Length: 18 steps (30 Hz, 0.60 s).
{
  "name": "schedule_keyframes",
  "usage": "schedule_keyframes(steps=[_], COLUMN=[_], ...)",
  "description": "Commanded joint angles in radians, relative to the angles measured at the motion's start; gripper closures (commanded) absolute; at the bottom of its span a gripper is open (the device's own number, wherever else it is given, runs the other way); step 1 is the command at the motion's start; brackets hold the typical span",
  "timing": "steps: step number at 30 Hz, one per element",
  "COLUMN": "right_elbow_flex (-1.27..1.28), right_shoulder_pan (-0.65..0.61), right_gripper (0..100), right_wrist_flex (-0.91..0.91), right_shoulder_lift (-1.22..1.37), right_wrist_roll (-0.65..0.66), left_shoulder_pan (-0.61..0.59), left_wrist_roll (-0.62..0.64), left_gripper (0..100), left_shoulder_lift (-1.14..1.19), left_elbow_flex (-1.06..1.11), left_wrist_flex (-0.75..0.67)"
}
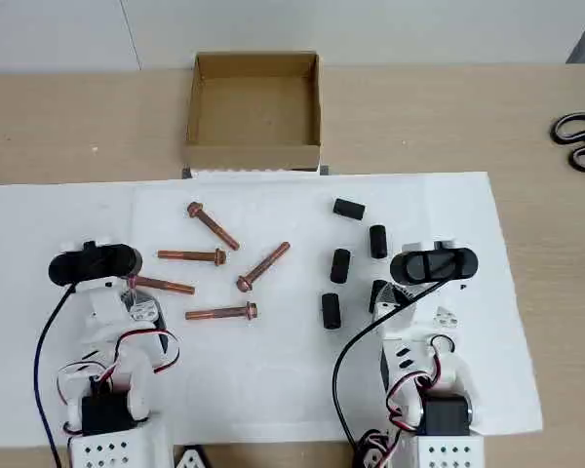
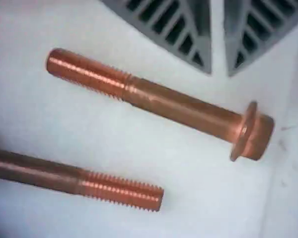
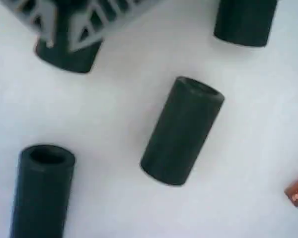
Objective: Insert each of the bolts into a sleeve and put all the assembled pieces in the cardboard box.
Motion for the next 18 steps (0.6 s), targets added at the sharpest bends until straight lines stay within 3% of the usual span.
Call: schedule_keyframes(steps=[1,18], right_elbow_flex=[0.012,0.012], right_shoulder_pan=[0.007,-0.001], right_gripper=[99.5,99.5], right_wrist_flex=[0.002,0.002], right_shoulder_lift=[-0.013,-0.015], right_wrist_roll=[0.009,0.005], left_shoulder_pan=[0.005,0.005], left_wrist_roll=[-0.002,-0.002], left_gripper=[99,99], left_shoulder_lift=[-0.002,-0.002], left_elbow_flex=[-0.008,-0.008], left_wrist_flex=[-0.005,-0.005])
